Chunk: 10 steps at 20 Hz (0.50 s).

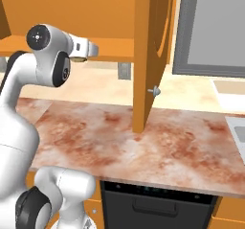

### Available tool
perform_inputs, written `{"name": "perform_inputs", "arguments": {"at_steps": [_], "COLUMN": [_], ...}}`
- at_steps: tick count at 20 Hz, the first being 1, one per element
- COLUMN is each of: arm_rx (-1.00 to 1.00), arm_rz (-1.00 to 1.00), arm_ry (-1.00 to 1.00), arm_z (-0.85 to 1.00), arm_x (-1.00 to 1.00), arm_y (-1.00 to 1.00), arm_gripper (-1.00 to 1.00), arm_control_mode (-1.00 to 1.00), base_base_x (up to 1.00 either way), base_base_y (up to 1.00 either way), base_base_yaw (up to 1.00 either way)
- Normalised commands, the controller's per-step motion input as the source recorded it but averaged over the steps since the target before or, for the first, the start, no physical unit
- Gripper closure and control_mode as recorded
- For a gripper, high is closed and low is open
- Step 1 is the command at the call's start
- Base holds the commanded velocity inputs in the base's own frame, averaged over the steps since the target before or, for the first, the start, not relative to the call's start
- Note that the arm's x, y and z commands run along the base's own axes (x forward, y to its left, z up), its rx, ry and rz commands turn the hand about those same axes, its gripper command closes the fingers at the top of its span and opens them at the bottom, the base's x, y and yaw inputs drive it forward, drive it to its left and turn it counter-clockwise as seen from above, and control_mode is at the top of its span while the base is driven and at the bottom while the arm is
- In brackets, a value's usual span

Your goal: Pick up the sponge and bar soap from the sink, and place them back in the cabinet, and close the cabinet doors.

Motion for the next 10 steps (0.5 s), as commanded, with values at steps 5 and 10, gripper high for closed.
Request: {"name": "perform_inputs", "arguments": {"at_steps": [5,10], "arm_rx": [0.00,0.00], "arm_rz": [0.00,0.00], "arm_ry": [0.01,0.01], "arm_z": [0.00,-0.01], "arm_x": [0.63,0.55], "arm_y": [0.06,0.05], "arm_gripper": [1.00,1.00], "arm_control_mode": [-1.00,-1.00], "base_base_x": [0.00,0.00], "base_base_y": [0.00,0.00], "base_base_yaw": [0.00,0.00]}}
